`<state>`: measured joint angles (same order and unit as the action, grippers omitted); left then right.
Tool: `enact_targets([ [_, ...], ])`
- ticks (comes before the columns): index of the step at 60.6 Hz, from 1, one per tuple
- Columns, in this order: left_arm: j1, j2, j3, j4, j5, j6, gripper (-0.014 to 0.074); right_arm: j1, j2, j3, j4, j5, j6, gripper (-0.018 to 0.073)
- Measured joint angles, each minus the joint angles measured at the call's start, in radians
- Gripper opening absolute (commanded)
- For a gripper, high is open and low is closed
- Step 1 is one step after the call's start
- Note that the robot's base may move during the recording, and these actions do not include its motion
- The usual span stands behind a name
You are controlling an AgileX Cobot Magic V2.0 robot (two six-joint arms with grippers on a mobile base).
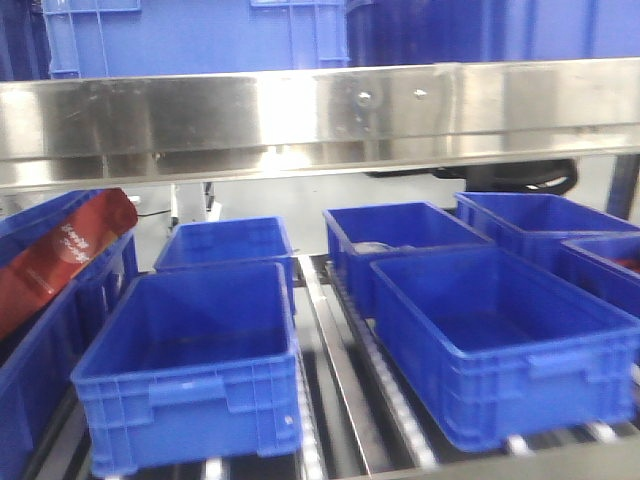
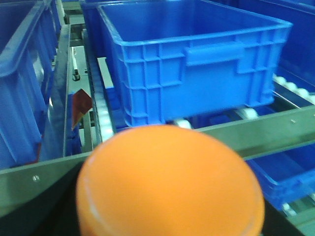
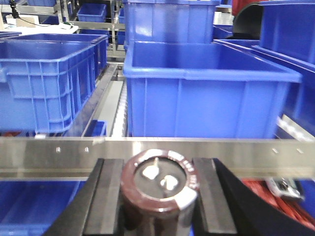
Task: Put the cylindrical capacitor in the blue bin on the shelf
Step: 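Drive base up to the shelf and stop facing the blue bins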
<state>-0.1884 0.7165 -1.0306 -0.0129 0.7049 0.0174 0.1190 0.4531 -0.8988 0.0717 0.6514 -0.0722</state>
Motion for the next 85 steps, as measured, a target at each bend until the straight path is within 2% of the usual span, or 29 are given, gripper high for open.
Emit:
enact_targets([
  [85, 0.0, 0.0, 0.0, 0.0, 0.0, 0.0, -0.0111, 0.0, 0.0, 0.0, 0.0, -0.005, 0.0, -0.0162],
])
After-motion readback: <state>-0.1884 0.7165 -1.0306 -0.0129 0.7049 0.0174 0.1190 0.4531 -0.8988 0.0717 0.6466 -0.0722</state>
